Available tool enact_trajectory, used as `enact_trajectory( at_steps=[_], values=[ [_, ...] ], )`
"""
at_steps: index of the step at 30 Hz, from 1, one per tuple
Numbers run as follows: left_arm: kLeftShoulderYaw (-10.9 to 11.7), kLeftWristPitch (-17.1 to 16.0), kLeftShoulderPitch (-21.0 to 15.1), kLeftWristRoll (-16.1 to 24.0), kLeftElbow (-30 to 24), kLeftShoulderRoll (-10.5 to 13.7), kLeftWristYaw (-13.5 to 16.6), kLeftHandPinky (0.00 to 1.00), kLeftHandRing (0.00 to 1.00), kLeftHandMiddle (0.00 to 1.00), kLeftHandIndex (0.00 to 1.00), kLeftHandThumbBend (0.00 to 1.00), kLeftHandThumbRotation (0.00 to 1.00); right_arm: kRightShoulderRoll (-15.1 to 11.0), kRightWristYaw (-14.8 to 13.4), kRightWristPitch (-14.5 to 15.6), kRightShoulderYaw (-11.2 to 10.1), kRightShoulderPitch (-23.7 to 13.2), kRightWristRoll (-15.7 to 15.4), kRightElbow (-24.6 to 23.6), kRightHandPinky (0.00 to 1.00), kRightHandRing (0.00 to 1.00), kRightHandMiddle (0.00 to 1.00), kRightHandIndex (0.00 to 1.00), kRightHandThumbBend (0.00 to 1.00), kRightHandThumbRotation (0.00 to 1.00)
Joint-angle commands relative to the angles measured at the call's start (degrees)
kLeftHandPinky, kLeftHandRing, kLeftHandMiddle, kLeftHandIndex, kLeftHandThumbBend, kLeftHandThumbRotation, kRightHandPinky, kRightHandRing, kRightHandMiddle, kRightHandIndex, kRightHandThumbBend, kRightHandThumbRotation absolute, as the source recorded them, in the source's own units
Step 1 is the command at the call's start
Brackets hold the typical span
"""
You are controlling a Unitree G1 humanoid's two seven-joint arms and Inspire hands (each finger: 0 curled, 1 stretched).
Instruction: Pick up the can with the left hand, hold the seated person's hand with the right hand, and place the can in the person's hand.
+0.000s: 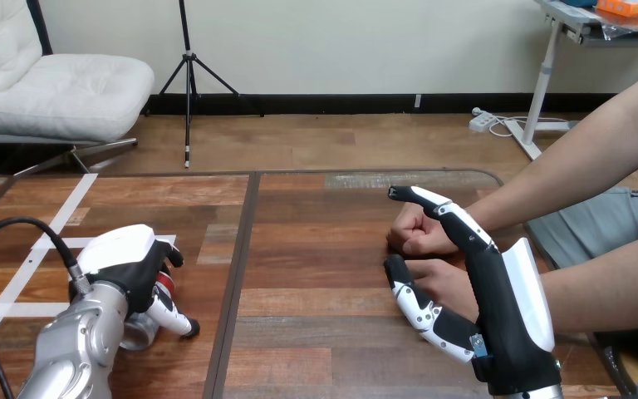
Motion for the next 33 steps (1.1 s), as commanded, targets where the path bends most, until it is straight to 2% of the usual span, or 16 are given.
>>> enact_trajectory(
  at_steps=[1,18,25,33],
  values=[
    [-0.5,0.2,-2.2,1.0,-2.8,1.8,-1.0,0.56,0.68,0.74,0.77,0.85,0.12,-0.9,0.1,0.2,-0.4,-2.1,0.3,-2.5,0.83,0.85,0.82,0.78,0.34,0.0],
    [-0.3,0.4,-2.2,1.1,-2.9,2.3,-2.2,0.55,0.67,0.72,0.76,0.83,0.1,-0.9,0.8,2.2,-0.2,-1.6,0.4,-3.9,0.85,0.86,0.82,0.78,0.34,0.03],
    [0.1,0.2,-2.1,0.6,-2.8,2.1,-2.0,0.55,0.67,0.73,0.76,0.83,0.1,-0.9,1.3,2.1,-0.1,-1.7,1.0,-4.0,0.87,0.87,0.82,0.78,0.34,0.01],
    [0.0,-0.1,-2.1,0.6,-2.5,2.0,-1.5,0.53,0.65,0.71,0.76,0.83,0.11,-0.9,0.8,2.0,-0.3,-1.7,0.1,-4.1,0.87,0.86,0.82,0.77,0.34,0.0]
  ],
)
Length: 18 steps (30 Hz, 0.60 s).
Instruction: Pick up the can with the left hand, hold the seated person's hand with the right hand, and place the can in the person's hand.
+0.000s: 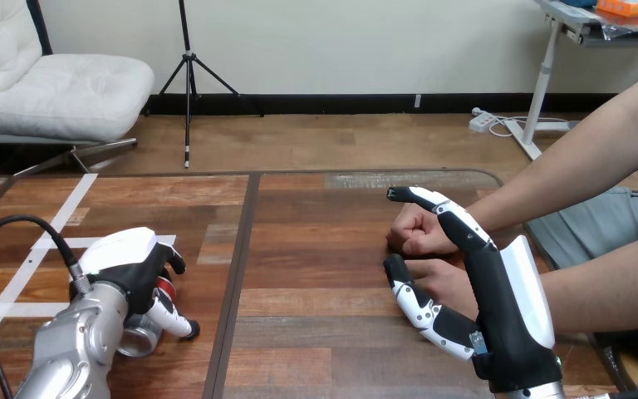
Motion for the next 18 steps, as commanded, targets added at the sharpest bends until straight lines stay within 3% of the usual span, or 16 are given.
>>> enact_trajectory(
  at_steps=[1,18],
  values=[
    [0.0,-0.3,-2.0,0.6,-2.0,1.6,0.5,0.52,0.65,0.71,0.76,0.83,0.11,-0.6,-0.5,-0.1,-0.3,-1.8,-0.2,-2.7,0.87,0.86,0.82,0.77,0.34,0.01],
    [0.2,-0.3,-2.1,0.1,-1.9,1.3,0.5,0.53,0.66,0.72,0.76,0.82,0.11,-0.7,-0.3,0.9,-0.4,-1.4,-0.5,-3.3,0.86,0.86,0.82,0.77,0.34,0.05]
  ],
)
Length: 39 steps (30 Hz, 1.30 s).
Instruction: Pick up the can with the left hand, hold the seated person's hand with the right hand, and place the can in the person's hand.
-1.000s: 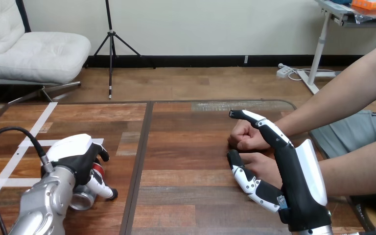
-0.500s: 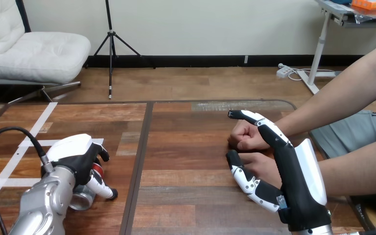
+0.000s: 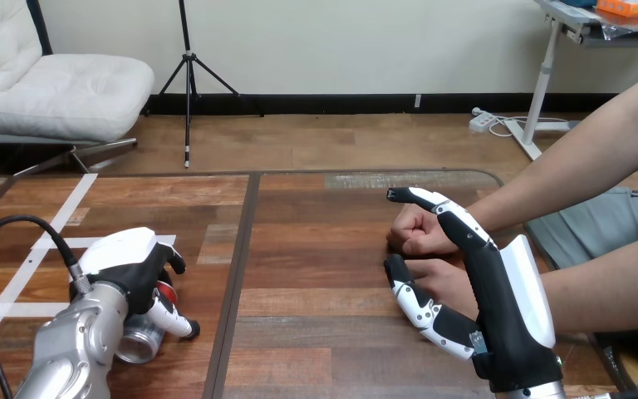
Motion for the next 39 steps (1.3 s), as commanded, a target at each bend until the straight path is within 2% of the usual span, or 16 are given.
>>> enact_trajectory(
  at_steps=[1,39],
  values=[
    [0.2,-0.3,-2.1,0.3,-1.9,1.4,0.6,0.53,0.66,0.73,0.76,0.82,0.11,-0.7,-0.3,0.1,-0.4,-1.7,0.0,-2.6,0.86,0.86,0.82,0.77,0.34,0.05],
    [0.2,0.1,-2.0,0.8,-1.8,1.7,1.0,0.51,0.67,0.74,0.77,0.8,0.11,-0.4,-0.4,-0.5,0.2,-2.2,0.4,-2.0,0.85,0.85,0.82,0.77,0.34,0.0]
  ],
)
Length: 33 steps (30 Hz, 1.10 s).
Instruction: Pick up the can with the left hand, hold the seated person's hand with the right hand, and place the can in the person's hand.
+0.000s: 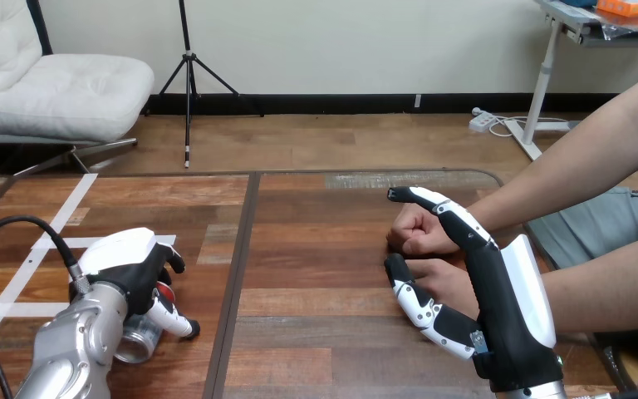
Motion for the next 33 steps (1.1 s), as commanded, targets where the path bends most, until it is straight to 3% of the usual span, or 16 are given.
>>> enact_trajectory(
  at_steps=[1,22,25,33],
  values=[
    [0.2,-0.1,-2.1,0.8,-1.8,1.8,0.9,0.51,0.67,0.74,0.77,0.8,0.11,-0.4,-0.4,-0.6,0.1,-2.2,0.1,-1.9,0.85,0.85,0.82,0.77,0.34,0.0],
    [1.0,-0.4,-1.9,-0.4,-1.2,1.5,1.4,0.52,0.67,0.73,0.77,0.8,0.12,-0.2,-0.5,-0.6,0.5,-2.0,-0.5,-1.9,0.83,0.84,0.82,0.76,0.35,0.02],
    [1.4,-0.4,-1.7,-0.9,-1.3,1.3,1.7,0.55,0.7,0.76,0.78,0.8,0.11,-0.2,-0.5,-0.7,0.6,-2.0,-0.4,-1.8,0.82,0.84,0.82,0.76,0.35,0.01],
    [1.6,-1.9,-1.1,-1.5,-1.1,1.7,3.7,0.74,0.86,0.89,0.84,0.83,0.12,-0.1,0.0,-0.1,0.9,-1.7,-0.1,-2.1,0.82,0.84,0.83,0.76,0.35,0.01]
  ],
)
